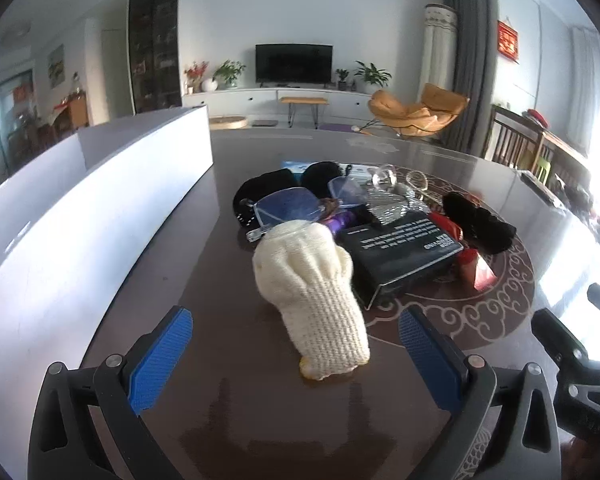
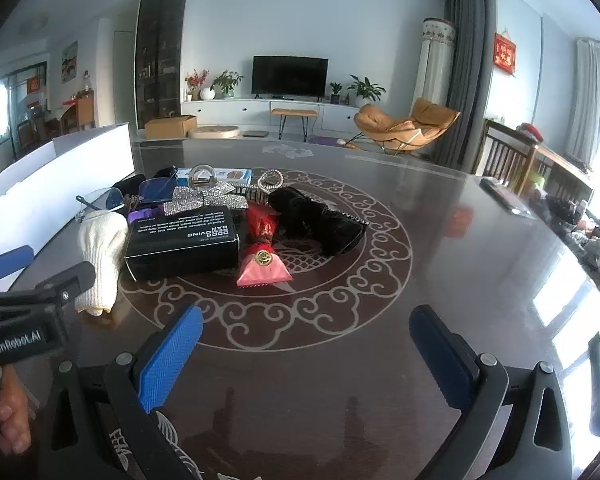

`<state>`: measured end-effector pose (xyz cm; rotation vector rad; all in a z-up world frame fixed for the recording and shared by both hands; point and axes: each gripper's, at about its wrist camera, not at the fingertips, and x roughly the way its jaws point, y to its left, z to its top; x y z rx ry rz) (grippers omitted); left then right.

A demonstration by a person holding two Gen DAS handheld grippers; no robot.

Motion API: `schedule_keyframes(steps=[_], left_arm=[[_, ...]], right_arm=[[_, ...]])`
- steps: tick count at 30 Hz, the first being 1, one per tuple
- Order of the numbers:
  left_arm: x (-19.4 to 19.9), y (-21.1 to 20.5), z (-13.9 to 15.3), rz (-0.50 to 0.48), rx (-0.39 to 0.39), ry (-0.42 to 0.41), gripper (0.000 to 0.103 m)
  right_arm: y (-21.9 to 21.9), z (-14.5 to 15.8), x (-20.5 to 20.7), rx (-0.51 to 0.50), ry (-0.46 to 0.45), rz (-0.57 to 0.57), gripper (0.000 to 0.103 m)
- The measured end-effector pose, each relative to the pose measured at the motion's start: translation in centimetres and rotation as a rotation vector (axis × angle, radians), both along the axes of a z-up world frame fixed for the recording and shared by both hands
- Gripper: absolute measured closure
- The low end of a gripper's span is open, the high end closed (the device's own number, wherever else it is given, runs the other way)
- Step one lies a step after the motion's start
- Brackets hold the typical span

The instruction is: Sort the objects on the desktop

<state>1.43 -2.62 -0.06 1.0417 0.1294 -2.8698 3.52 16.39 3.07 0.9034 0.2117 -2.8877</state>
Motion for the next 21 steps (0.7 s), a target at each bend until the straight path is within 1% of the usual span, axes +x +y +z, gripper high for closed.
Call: schedule_keyframes(steps=[2, 4, 9, 10, 12, 14, 16, 19, 21], left_arm=[[0.0, -0.2, 0.2, -0.006, -0.003, 0.007, 0.0], [0.2, 0.1, 0.3, -0.021, -0.022, 0.022, 0.0], [0.5, 2.0, 0.7, -0.061, -0.107, 0.053, 0.0], [0.5, 2.1, 0.6, -0.059, -0.122, 0.057, 0.0], [0.5, 2.2, 0.5, -0.025, -0.15, 0.066, 0.0], [0.7, 1.8, 0.7, -0.001, -0.143, 0.075, 0.0], [0.6, 1.1, 0.8, 0.01, -0.114, 0.076, 0.0], [0.0, 0.3, 0.5, 0.013, -0.078, 0.046, 0.0], [-0.6, 0.1, 0.1, 0.014, -0.071, 0.019, 0.0]], right_arm=[[0.0, -0.1, -0.1, -0.001, -0.002, -0.003, 0.0], [0.2, -0.1, -0.1, -0.007, -0.003, -0.008, 0.0], [0.4, 0.1, 0.1, -0.013, 0.006, -0.018, 0.0], [0.4, 0.1, 0.2, -0.014, 0.008, -0.019, 0.0], [0.5, 0.1, 0.2, -0.016, 0.012, -0.021, 0.0], [0.5, 0.2, 0.3, -0.018, 0.014, -0.022, 0.0], [0.6, 0.2, 0.3, -0.02, 0.015, -0.023, 0.0], [0.6, 0.2, 0.2, -0.019, 0.01, -0.021, 0.0], [0.5, 0.1, 0.1, -0.02, 0.0, -0.015, 0.0]])
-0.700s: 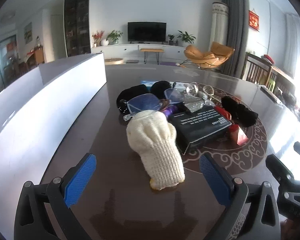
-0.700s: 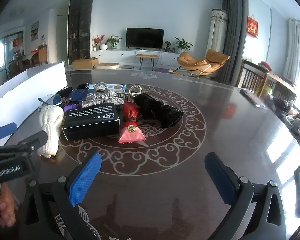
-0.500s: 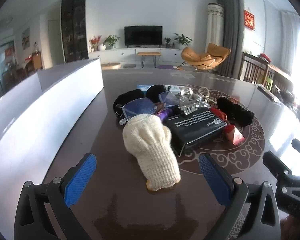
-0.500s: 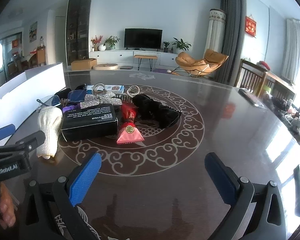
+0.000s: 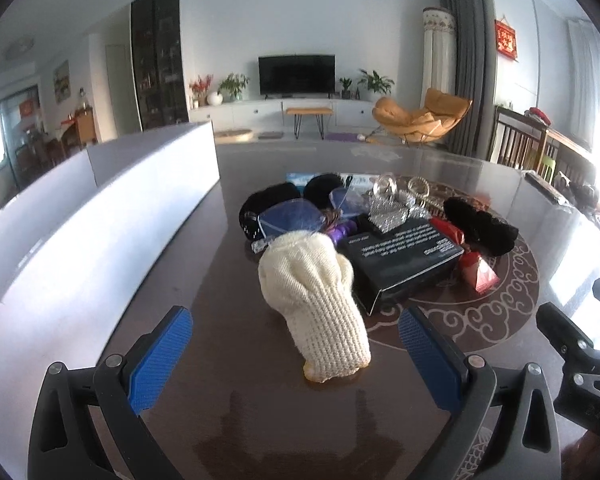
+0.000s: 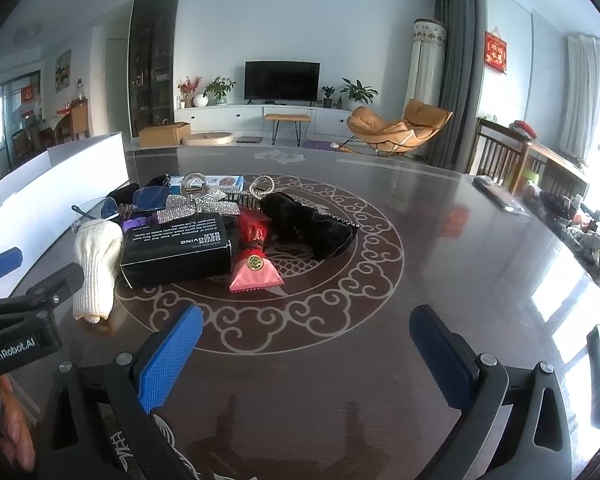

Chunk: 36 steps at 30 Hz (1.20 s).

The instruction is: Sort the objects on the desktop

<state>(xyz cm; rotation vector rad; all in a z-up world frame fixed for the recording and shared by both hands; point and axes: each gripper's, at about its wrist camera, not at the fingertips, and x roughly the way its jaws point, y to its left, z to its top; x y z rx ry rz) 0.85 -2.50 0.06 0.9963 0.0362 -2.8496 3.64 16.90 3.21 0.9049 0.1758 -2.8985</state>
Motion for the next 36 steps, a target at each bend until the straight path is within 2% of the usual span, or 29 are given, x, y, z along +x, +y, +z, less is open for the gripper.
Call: schedule_keyframes(steps=[10, 36], left_arm=[[-1.0, 1.1, -0.8, -0.014, -0.049, -0.045, 0.0], [-1.2, 1.4, -1.0, -0.002, -0.058, -0.051, 0.0]], right_arm=[[0.0, -0.1, -0.3, 0.001, -0.022, -0.002, 0.0], [-0.3, -0.2, -0.6, 0.011, -0.034, 0.011, 0.0]])
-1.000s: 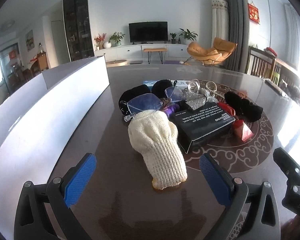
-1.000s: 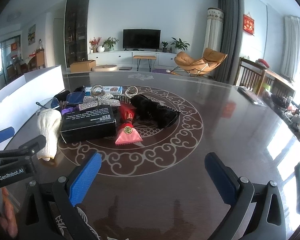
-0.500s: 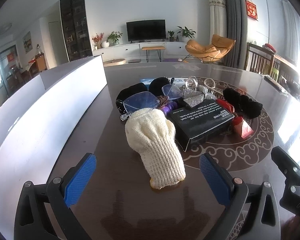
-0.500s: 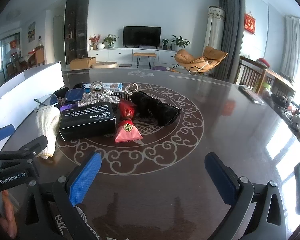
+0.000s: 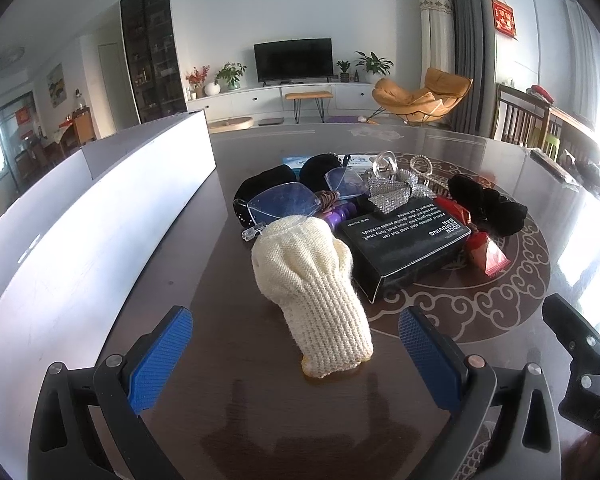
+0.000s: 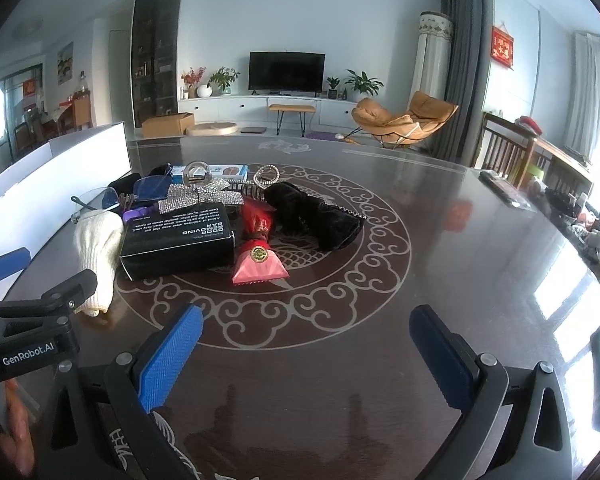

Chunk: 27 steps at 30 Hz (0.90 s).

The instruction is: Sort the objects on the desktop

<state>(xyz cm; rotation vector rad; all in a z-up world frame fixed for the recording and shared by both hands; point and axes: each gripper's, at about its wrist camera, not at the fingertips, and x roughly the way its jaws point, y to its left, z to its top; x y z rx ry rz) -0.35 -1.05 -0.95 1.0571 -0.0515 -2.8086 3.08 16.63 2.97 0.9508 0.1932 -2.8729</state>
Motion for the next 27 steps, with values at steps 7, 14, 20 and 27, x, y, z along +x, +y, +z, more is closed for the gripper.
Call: schedule_keyframes(steps=[7, 14, 20, 27], left_arm=[[-0.07, 0.05, -0.03, 0.008, -0.005, -0.004, 0.0], [-0.39, 0.15, -0.2, 0.012, -0.018, -0.021, 0.0], [-0.42, 0.13, -0.15, 0.013, -0.018, -0.021, 0.0], [-0.34, 0.13, -0.08, -0.001, -0.011, -0.023, 0.0]], right_arm=[[-0.15, -0.13, -0.03, 0.001, -0.004, 0.002, 0.0], [-0.41, -0.3, -0.21, 0.016, -0.024, 0.007, 0.0], [-0.51, -0.43, -0.41, 0.024, -0.034, 0.008, 0.0], [-0.76, -0.69, -0.76, 0.047, -0.048, -0.001, 0.0]])
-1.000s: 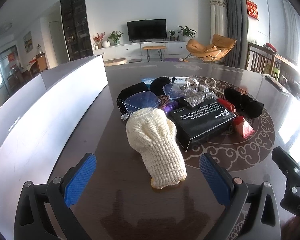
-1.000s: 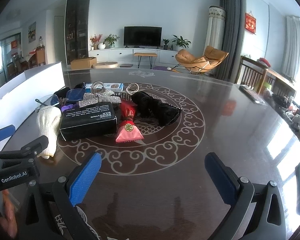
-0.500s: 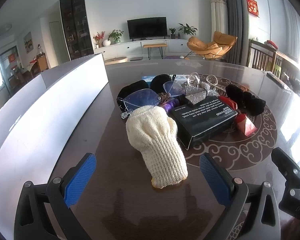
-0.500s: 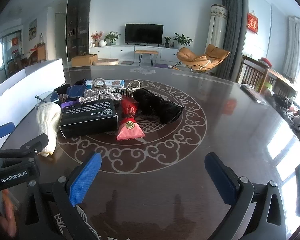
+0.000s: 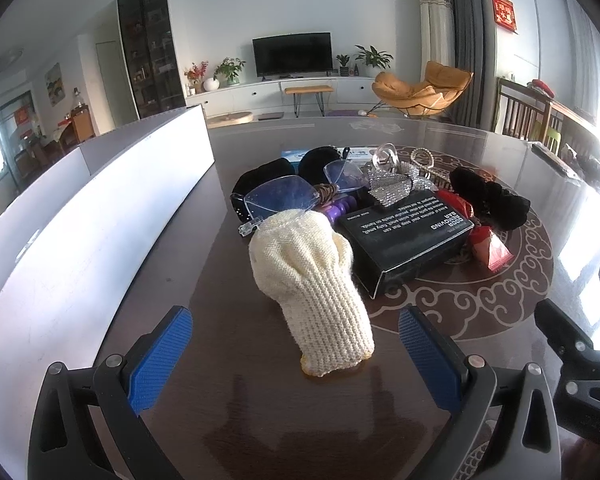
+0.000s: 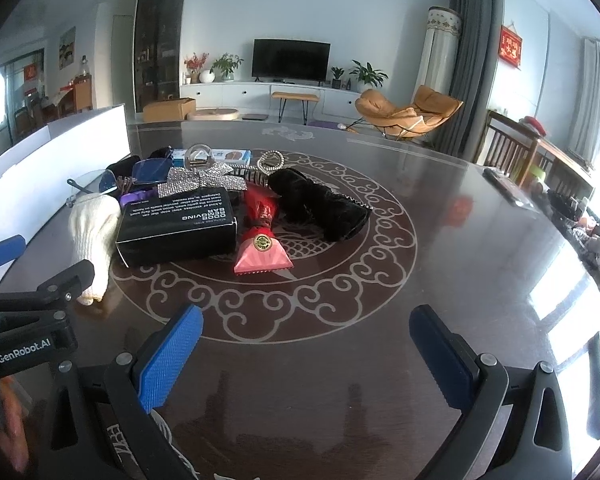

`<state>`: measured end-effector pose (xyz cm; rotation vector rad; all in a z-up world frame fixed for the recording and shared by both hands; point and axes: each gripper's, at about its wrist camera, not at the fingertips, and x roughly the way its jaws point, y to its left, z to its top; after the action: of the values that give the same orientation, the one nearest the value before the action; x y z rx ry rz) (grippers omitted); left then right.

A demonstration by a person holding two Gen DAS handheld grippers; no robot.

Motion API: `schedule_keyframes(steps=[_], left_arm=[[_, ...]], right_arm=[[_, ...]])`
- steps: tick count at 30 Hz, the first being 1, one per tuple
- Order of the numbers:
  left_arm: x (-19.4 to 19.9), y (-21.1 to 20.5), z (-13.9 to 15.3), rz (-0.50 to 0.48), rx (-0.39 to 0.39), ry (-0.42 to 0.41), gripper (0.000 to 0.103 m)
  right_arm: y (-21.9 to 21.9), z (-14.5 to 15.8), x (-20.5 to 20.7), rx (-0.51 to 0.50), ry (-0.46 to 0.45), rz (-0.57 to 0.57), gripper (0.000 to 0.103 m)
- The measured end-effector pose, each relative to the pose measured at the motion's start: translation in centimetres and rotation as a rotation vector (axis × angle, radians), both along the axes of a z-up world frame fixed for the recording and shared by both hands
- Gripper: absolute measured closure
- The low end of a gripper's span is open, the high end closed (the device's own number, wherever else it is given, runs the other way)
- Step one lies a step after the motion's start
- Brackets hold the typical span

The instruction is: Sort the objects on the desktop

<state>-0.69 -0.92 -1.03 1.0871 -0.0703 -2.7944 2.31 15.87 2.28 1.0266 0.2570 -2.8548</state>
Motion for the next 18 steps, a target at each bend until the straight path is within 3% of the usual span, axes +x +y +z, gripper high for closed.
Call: schedule_keyframes(steps=[18], left_arm=[[-0.06, -0.04, 0.15, 0.004, 0.0, -0.007, 0.0]], right_arm=[[-0.07, -0.25, -0.26, 0.016, -0.018, -0.012, 0.0]])
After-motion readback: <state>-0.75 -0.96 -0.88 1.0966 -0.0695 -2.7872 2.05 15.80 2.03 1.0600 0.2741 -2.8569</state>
